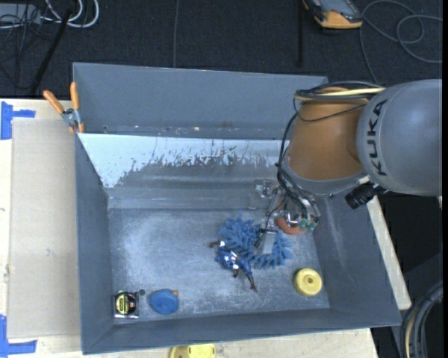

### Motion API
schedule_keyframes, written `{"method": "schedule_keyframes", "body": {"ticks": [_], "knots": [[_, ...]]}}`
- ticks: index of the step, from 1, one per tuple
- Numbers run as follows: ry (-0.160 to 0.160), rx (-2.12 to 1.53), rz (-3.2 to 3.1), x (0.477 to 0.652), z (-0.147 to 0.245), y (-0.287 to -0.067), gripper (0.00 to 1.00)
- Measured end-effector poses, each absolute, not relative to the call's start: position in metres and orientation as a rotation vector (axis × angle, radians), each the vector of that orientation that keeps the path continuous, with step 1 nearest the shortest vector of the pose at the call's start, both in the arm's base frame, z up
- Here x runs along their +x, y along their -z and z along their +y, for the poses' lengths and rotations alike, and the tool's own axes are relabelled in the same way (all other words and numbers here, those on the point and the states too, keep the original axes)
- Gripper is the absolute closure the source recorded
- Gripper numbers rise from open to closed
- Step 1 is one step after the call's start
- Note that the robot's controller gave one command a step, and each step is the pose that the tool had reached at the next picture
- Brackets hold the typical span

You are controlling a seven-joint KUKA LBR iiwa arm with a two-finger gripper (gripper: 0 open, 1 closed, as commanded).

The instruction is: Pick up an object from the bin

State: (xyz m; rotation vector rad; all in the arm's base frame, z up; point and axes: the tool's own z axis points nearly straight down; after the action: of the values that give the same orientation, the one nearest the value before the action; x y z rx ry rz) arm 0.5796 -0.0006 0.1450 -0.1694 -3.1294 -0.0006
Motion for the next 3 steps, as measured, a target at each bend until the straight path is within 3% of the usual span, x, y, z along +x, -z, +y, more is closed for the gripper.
{"method": "schedule_keyframes", "body": {"ticks": [1,2,3], "knots": [[0.000,-0.307,-3.129,0.606,0.011,-0.129,0.00],[0.002,-0.471,-3.106,0.570,0.006,-0.093,0.00],[0.001,-0.414,-3.113,0.559,-0.055,-0.091,1.00]]}}
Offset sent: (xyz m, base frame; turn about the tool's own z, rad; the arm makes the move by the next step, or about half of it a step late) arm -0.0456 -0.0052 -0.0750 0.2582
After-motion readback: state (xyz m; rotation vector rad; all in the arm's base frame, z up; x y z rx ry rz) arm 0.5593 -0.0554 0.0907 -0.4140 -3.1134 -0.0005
